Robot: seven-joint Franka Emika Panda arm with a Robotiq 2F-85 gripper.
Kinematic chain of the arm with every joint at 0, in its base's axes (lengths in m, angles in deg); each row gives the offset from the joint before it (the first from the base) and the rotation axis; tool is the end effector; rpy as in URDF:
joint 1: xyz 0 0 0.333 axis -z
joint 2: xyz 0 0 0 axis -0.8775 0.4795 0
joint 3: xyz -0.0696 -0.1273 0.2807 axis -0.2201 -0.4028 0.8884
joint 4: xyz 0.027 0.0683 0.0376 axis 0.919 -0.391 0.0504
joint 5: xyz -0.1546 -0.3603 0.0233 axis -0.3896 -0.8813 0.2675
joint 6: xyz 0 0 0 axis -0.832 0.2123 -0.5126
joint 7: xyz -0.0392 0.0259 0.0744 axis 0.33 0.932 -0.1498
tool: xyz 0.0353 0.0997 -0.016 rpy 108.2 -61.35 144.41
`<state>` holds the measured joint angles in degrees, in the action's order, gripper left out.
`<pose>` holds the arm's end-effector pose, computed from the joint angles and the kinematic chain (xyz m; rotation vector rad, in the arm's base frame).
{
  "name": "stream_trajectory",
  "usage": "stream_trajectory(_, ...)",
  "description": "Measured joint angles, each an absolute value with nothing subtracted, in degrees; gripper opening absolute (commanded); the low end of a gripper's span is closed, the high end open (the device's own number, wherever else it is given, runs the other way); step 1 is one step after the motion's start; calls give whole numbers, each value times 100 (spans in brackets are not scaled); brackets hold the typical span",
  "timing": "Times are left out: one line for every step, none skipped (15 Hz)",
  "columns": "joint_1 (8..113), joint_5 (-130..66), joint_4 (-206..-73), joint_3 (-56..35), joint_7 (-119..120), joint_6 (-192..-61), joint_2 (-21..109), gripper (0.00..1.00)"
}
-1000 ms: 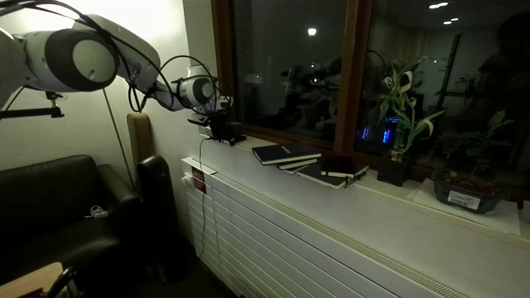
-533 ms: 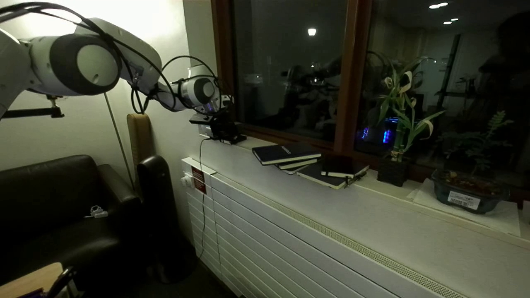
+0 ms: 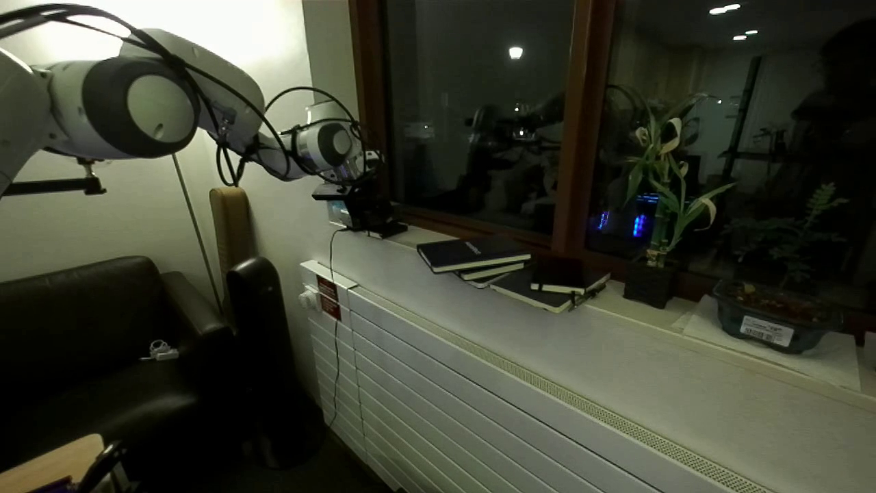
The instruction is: Pick up the black book from the left side of the window seal and put it on the right side of the window seal
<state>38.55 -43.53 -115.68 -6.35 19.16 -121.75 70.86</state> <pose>0.7230 0.2965 0.3644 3.0045 0.1923 0.5648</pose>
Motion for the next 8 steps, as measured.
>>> stream_trajectory(3859,-4353,-11568,-635,1916,-12175,7091,100)
stream_trajectory(3860,-4353,-11568,-637,1916,-12175,7095,100)
stream_trajectory(3861,-4353,-11567,-639,1916,-12177,7097,100)
stream_trajectory(3861,-4353,-11562,-640,1916,-12178,7099,100)
stream_trajectory(3860,-4353,-11554,-639,1916,-12179,7102,100)
stream_trajectory(3860,-4353,-11543,-639,1916,-12180,7107,100)
stream_trajectory(3860,-4353,-11517,-639,1916,-12180,7122,100)
stream_trajectory(3860,-4353,-11484,-640,1916,-12180,7140,100)
